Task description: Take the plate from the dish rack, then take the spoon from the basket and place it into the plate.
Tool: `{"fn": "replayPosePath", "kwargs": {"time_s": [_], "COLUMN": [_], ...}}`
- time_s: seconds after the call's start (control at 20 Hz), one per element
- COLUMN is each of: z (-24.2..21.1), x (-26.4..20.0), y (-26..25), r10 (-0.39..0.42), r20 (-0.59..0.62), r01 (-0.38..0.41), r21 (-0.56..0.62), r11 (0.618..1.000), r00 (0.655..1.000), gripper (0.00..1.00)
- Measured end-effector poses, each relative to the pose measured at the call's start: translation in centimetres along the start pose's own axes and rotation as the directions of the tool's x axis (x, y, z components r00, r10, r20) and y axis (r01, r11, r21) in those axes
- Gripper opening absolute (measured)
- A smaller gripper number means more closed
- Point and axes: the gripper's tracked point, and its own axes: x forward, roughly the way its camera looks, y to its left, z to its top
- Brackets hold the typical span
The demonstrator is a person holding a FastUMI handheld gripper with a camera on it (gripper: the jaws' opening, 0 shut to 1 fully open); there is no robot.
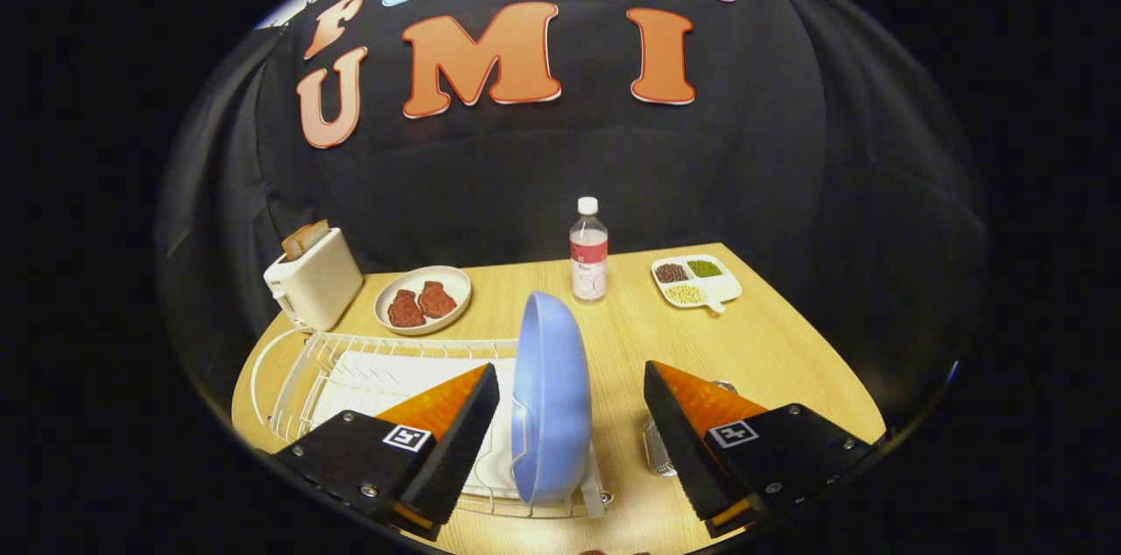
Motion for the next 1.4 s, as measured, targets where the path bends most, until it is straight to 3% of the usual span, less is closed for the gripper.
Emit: {"fn": "replayPosePath", "kwargs": {"time_s": [0.2, 0.3, 0.45, 0.5, 0.75, 1.0, 1.15, 1.4], "z": [-1.0, -1.8, -2.5, -2.2, -0.8, 1.7, 2.8, 2.4], "x": [1.2, 1.6, 2.0, 2.1, 1.4, 0.4, -0.8, -4.7], "y": [0.3, 0.9, 0.7, 0.4, -0.8, -0.8, 0.1, 2.1], "r10": [-0.031, -0.029, -0.061, -0.073, -0.149, -0.223, -0.215, -0.128], "r20": [-0.09, -0.143, -0.184, -0.184, -0.157, -0.064, -0.026, -0.025], "r01": [0.027, 0.022, 0.056, 0.069, 0.147, 0.209, 0.206, 0.124], "r21": [-0.047, -0.049, -0.032, -0.027, -0.027, -0.171, -0.194, -0.139], "r11": [0.999, 0.999, 0.998, 0.997, 0.989, 0.963, 0.959, 0.983], "r00": [0.995, 0.989, 0.981, 0.98, 0.976, 0.973, 0.976, 0.991], "gripper": [0.97, 0.8, 0.37, 0.32, 0.24, 0.24, 0.24, 0.24]}}
